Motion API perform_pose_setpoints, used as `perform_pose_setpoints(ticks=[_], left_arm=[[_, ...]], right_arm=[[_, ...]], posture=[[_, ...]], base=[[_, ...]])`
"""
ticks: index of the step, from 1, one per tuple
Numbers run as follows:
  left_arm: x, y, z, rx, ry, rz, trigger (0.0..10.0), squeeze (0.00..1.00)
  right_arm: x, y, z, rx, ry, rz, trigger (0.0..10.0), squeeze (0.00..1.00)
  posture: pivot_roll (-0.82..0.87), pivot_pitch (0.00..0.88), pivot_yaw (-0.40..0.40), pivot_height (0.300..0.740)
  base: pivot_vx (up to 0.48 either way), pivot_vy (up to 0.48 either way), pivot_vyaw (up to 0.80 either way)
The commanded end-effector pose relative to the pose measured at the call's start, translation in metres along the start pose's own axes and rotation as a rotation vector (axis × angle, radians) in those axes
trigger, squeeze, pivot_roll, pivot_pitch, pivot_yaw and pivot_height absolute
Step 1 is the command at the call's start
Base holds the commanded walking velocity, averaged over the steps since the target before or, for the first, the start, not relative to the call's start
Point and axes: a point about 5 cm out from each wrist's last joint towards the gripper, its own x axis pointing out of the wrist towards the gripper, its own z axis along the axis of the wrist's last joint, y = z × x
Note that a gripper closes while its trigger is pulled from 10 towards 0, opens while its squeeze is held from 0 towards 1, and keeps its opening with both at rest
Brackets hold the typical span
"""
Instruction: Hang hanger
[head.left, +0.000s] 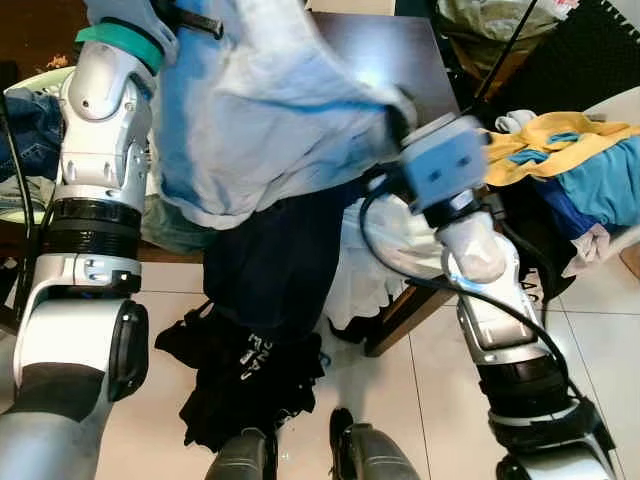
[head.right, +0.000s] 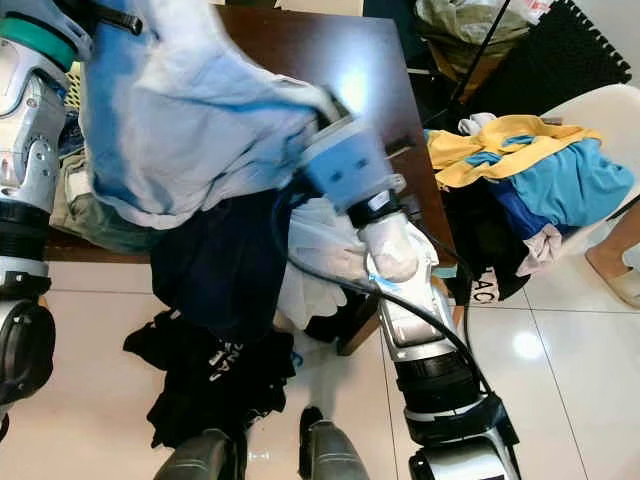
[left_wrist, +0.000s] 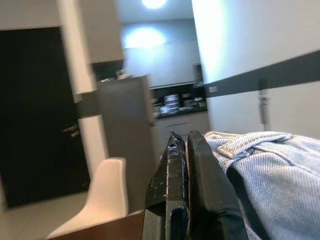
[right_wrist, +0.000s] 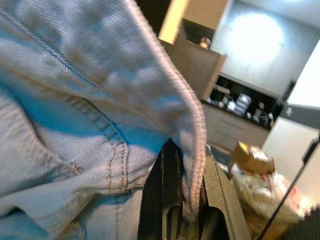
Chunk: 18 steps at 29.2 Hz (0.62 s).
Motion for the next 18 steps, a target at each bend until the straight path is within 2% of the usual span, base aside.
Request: perform_pose_setpoints(ticks=[1,2,3,4,7,9,10,11,13,15,16,18], left_arm=[[0.005,-0.030,0.013,-0.050,-0.071,-0.191,10.0,1.00],[0.005,-0.030,0.013,-0.050,-0.071,-0.191,10.0,1.00],[0.003,-0.042,0.014,-0.059,-0.076,-0.270,10.0,1.00],[0.003,-0.042,0.014,-0.059,-0.076,-0.270,10.0,1.00],[-0.006,-0.059,0.008,-0.103,-0.037,-0.389,10.0,1.00],[-0.006,-0.059,0.008,-0.103,-0.037,-0.389,10.0,1.00],[-0.011,-0.061,0.007,-0.148,-0.021,-0.413,10.0,0.00],[-0.011,-0.061,0.007,-0.148,-0.021,-0.413,10.0,0.00],[-0.028,-0.057,0.005,-0.284,0.002,-0.429,10.0,0.00],[-0.028,-0.057,0.005,-0.284,0.002,-0.429,10.0,0.00],[-0.035,-0.054,0.005,-0.326,0.001,-0.416,10.0,0.00],[-0.035,-0.054,0.005,-0.326,0.001,-0.416,10.0,0.00]], right_arm=[[0.003,-0.026,-0.003,0.170,0.036,-0.180,0.0,0.00],[0.003,-0.026,-0.003,0.170,0.036,-0.180,0.0,0.00],[0.003,-0.034,-0.002,0.207,0.032,-0.213,0.0,0.00],[0.003,-0.034,-0.002,0.207,0.032,-0.213,0.0,0.00],[0.003,-0.045,0.001,0.250,0.011,-0.254,0.0,0.00],[0.003,-0.045,0.001,0.250,0.011,-0.254,0.0,0.00],[0.003,-0.050,0.002,0.283,0.009,-0.281,0.0,0.00],[0.003,-0.050,0.002,0.283,0.009,-0.281,0.0,0.00],[0.005,-0.073,0.004,0.360,0.004,-0.383,0.0,0.00],[0.005,-0.073,0.004,0.360,0.004,-0.383,0.0,0.00],[0.005,-0.083,0.005,0.396,-0.001,-0.433,0.0,0.00],[0.005,-0.083,0.005,0.396,-0.001,-0.433,0.0,0.00]], posture=[[0.01,0.089,0.046,0.740],[0.01,0.089,0.046,0.740],[0.01,0.089,0.046,0.740],[0.01,0.089,0.046,0.740],[0.00,0.084,0.051,0.740],[0.00,0.084,0.051,0.740],[0.00,0.084,0.051,0.740],[0.00,0.084,0.051,0.740],[0.00,0.083,0.056,0.740],[0.00,0.083,0.056,0.740],[0.00,0.083,0.056,0.740],[0.00,0.083,0.056,0.740]], base=[[0.000,0.000,0.00],[0.000,0.000,0.00],[0.000,0.000,0.00],[0.000,0.000,0.00],[0.000,0.000,0.00],[0.000,0.000,0.00],[0.000,0.000,0.00],[0.000,0.000,0.00],[0.000,0.000,0.00],[0.000,0.000,0.00],[0.000,0.000,0.00],[0.000,0.000,0.00]])
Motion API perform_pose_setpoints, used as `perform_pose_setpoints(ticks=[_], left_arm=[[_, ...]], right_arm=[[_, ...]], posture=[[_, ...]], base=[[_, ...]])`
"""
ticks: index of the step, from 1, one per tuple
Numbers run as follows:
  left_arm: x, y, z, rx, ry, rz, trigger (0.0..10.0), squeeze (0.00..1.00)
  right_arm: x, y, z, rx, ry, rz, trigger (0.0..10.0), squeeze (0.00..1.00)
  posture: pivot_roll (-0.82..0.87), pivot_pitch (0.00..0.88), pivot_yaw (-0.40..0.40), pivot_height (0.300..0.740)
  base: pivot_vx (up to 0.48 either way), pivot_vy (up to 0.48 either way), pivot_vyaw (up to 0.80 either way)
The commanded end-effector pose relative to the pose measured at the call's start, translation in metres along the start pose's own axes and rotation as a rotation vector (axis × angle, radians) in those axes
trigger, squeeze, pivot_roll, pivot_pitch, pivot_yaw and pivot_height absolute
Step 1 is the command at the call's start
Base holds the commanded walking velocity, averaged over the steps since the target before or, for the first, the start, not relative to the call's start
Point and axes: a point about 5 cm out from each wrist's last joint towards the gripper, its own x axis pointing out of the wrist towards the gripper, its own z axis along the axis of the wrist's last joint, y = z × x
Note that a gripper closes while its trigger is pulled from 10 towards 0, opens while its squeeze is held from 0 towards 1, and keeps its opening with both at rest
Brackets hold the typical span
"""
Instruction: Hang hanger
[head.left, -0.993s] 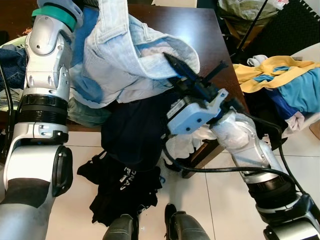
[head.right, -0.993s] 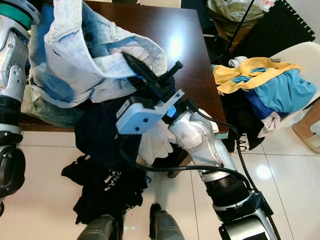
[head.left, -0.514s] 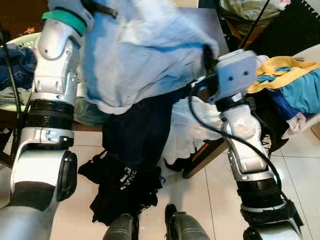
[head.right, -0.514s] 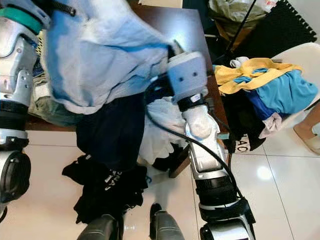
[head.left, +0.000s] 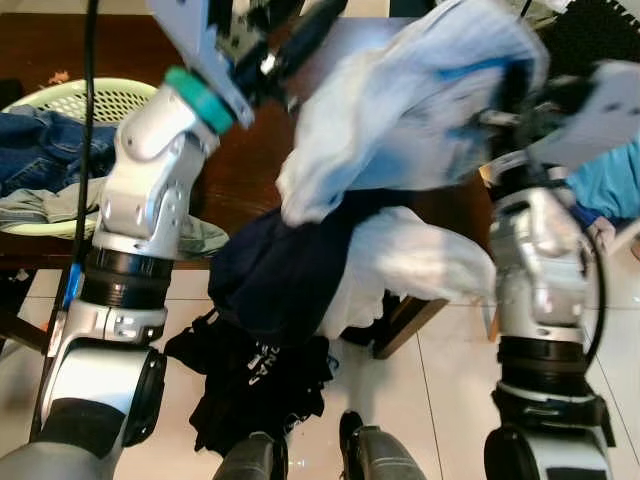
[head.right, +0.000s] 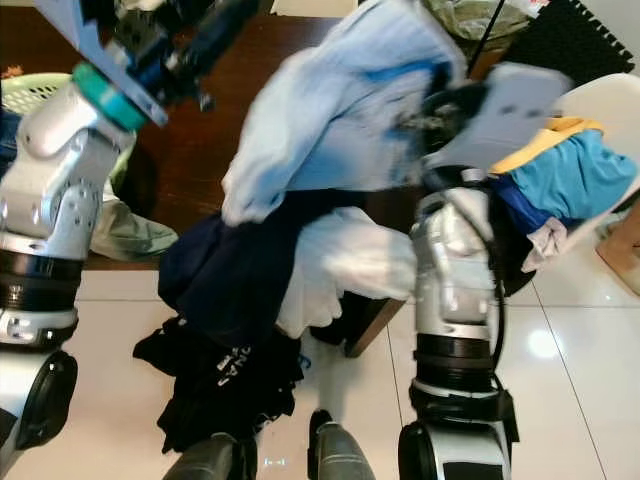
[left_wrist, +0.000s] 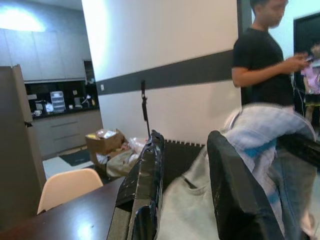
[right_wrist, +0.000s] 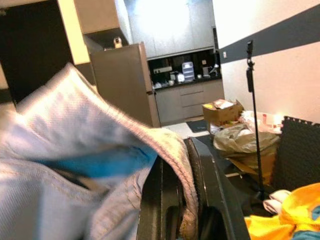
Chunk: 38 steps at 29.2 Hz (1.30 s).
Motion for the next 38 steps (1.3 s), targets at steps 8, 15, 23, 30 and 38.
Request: perform_pose_setpoints(ticks=[8,15,23,30,38], left_arm=[[-0.021,-0.017,-0.019,-0.086,0.026,0.086,10.0,0.00],[-0.018,-0.032,-0.033,-0.084,0.079,0.063,10.0,0.00],[-0.028,-0.023,-0.041,-0.108,0.139,0.186,10.0,0.00],[-0.037,-0.017,-0.062,-0.067,0.265,0.322,10.0,0.00],[-0.046,-0.018,-0.069,-0.038,0.294,0.338,10.0,0.00]], right_arm=[[0.027,-0.026,0.079,0.453,-0.311,-0.054,0.0,0.00],[0.034,-0.074,0.123,0.157,-0.491,-0.168,0.0,0.00],[0.016,-0.103,0.119,-0.206,-0.404,-0.247,0.0,0.00],[-0.023,-0.086,0.035,-0.134,-0.069,-0.218,0.0,0.00],[-0.078,-0.095,-0.045,-0.170,0.237,-0.302,10.0,0.00]], posture=[[0.01,0.081,0.048,0.740],[-0.01,0.074,0.045,0.740],[-0.04,0.082,0.049,0.740],[-0.06,0.080,0.048,0.740],[-0.06,0.076,0.036,0.740]], base=[[0.000,0.000,0.00],[0.000,0.000,0.00],[0.000,0.000,0.00],[0.000,0.000,0.00],[0.000,0.000,0.00]])
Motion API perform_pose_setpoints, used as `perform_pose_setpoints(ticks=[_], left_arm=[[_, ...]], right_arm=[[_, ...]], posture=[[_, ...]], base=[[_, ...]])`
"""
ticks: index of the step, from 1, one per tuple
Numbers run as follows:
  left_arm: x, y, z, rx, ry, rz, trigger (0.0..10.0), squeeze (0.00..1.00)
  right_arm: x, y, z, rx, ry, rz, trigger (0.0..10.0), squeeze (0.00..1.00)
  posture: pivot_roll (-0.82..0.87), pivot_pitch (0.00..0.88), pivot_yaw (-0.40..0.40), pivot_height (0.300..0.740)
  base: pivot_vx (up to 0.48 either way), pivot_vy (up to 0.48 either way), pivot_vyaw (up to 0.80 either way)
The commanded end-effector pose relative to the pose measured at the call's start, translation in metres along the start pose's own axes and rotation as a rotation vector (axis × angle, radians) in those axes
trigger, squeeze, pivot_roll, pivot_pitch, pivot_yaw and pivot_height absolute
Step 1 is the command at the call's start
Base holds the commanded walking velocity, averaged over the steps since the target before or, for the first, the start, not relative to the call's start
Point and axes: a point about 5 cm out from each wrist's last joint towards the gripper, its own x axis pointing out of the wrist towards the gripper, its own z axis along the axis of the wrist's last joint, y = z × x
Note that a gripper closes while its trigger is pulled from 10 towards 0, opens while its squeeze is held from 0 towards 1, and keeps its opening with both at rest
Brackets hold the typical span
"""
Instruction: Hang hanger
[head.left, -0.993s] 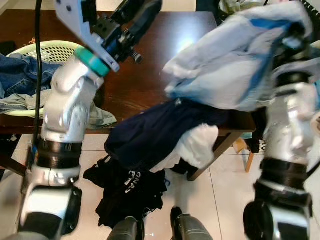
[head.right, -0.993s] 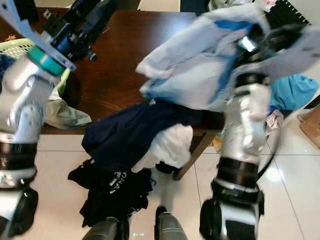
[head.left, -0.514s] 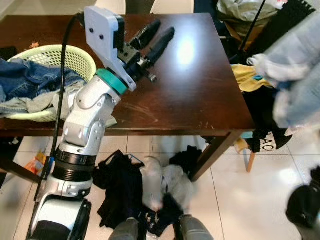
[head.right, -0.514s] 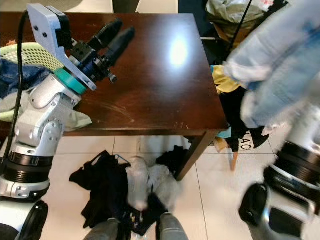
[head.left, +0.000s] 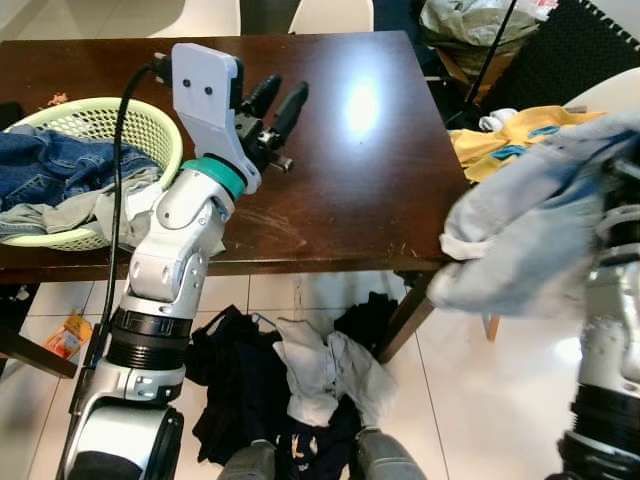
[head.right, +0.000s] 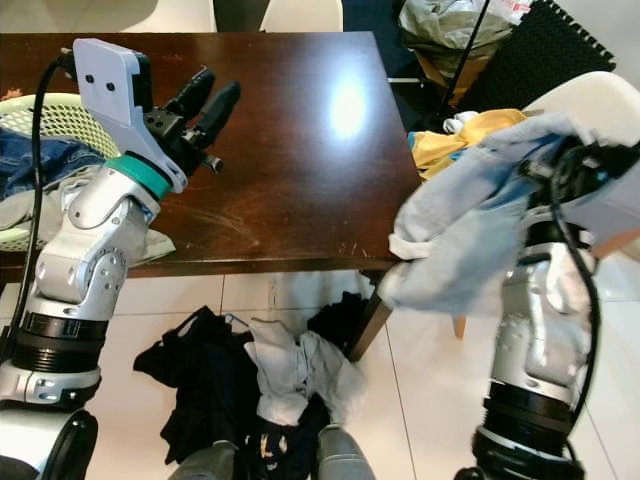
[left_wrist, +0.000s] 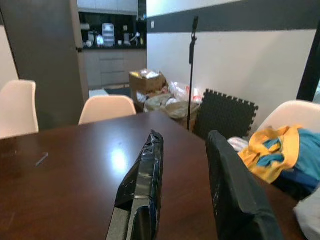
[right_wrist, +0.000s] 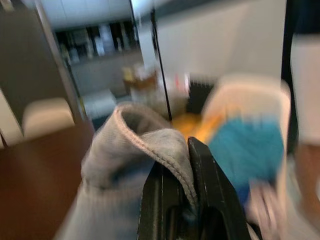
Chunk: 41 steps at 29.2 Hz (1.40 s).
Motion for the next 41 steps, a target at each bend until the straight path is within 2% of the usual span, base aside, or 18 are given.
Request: perform_pose_setpoints(ticks=[1,4,5,9,11,13,15,28,41], left_arm=[[-0.003,0.000,-0.006,0.011,0.016,0.003,10.0,0.00],[-0.005,-0.002,-0.007,0.027,0.016,-0.011,10.0,0.00],[-0.007,-0.006,-0.008,0.042,0.015,-0.030,10.0,0.00],[-0.007,-0.006,-0.008,0.042,0.015,-0.030,10.0,0.00],[-0.007,-0.010,-0.009,0.053,0.013,-0.048,10.0,0.00],[-0.007,-0.010,-0.009,0.053,0.013,-0.048,10.0,0.00],[-0.006,-0.010,-0.008,0.045,0.012,-0.037,10.0,0.00],[-0.007,-0.007,-0.009,0.044,0.020,-0.016,10.0,0.00],[-0.006,-0.005,-0.008,0.041,0.013,-0.001,10.0,0.00]], right_arm=[[-0.004,-0.001,-0.006,-0.008,0.008,-0.009,10.0,0.00],[-0.005,0.002,-0.008,0.014,0.012,-0.005,10.0,0.00],[-0.002,0.007,-0.001,0.033,-0.013,0.005,10.0,0.00],[-0.002,0.007,-0.001,0.033,-0.013,0.005,10.0,0.00],[0.010,0.016,0.019,0.040,-0.079,0.017,10.0,0.00],[0.010,0.016,0.019,0.040,-0.079,0.017,10.0,0.00],[0.017,0.019,0.029,0.042,-0.109,0.026,10.0,0.00],[0.019,0.027,0.024,0.053,-0.110,0.046,10.0,0.00],[0.023,0.027,0.024,0.049,-0.108,0.048,10.0,0.00]], posture=[[-0.06,0.076,0.036,0.740],[-0.06,0.076,0.036,0.740],[-0.06,0.074,0.036,0.740],[-0.06,0.074,0.036,0.740],[-0.06,0.071,0.037,0.740],[-0.06,0.071,0.037,0.740],[-0.06,0.071,0.034,0.740],[-0.04,0.059,0.032,0.740],[-0.04,0.053,0.029,0.740]], base=[[0.000,0.000,0.00],[0.000,0.000,0.00],[0.000,0.000,0.00],[0.000,0.000,0.00],[0.000,0.000,-0.79],[0.000,0.000,-0.80],[0.000,0.000,-0.80],[0.000,0.000,-0.80],[0.000,0.000,-0.80]])
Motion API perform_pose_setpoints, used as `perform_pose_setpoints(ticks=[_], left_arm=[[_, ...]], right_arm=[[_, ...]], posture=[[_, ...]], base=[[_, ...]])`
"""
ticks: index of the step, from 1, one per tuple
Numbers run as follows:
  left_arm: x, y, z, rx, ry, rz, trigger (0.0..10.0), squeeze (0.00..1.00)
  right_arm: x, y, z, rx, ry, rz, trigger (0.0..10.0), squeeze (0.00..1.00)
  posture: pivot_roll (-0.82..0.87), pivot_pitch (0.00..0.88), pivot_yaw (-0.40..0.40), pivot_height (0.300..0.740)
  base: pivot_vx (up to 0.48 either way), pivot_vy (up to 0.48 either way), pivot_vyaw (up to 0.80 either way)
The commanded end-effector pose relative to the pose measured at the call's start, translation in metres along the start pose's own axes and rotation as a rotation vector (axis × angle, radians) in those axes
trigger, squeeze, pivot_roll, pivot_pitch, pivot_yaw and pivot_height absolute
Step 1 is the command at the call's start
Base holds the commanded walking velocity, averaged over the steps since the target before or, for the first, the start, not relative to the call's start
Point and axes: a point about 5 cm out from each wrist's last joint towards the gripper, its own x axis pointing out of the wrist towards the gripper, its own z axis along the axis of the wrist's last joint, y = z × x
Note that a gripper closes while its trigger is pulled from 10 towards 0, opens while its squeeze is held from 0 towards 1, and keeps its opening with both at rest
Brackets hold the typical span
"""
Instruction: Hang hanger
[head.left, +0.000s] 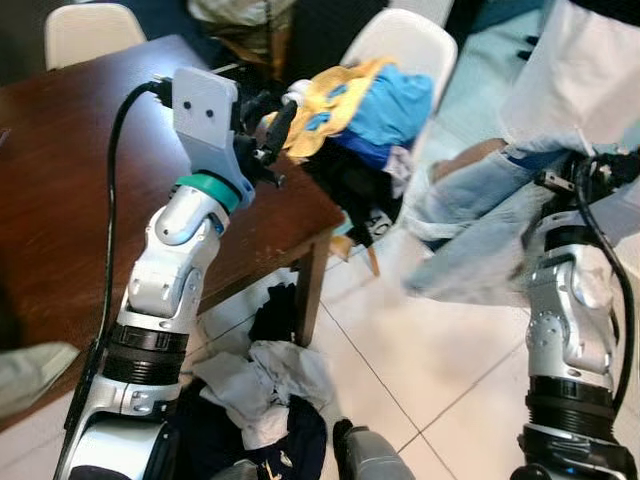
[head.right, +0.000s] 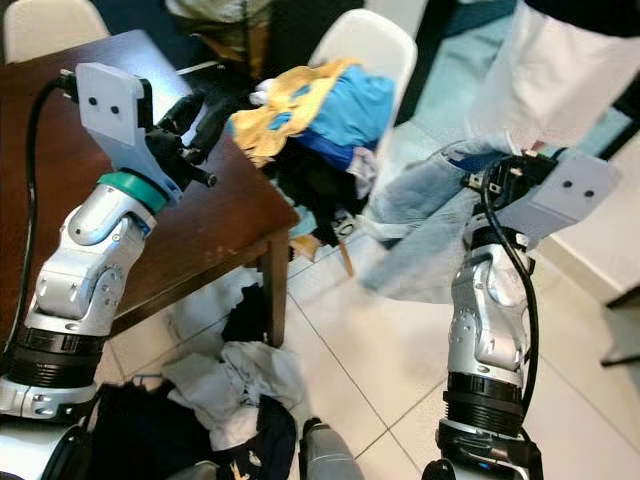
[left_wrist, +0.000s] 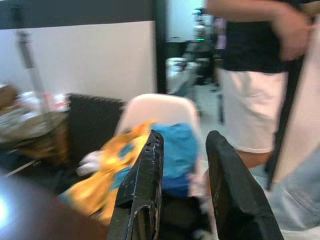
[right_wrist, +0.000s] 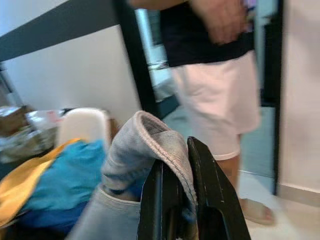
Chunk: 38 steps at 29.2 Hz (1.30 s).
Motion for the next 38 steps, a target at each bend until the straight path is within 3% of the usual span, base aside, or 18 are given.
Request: perform_pose_setpoints(ticks=[1,38], left_arm=[[-0.0001,-0.0020,-0.0015,0.002,0.006,-0.002,10.0,0.00],[-0.0010,-0.0006,-0.0052,0.006,0.021,0.005,10.0,0.00]], right_arm=[[0.0018,-0.0053,0.0079,-0.009,-0.038,-0.011,10.0,0.00],[0.0014,0.0013,0.0052,-0.010,-0.035,0.004,10.0,0.00]], posture=[[-0.04,0.053,0.030,0.740],[-0.04,0.058,0.032,0.740]], base=[[0.000,0.000,-0.80],[0.000,0.000,-0.80]])
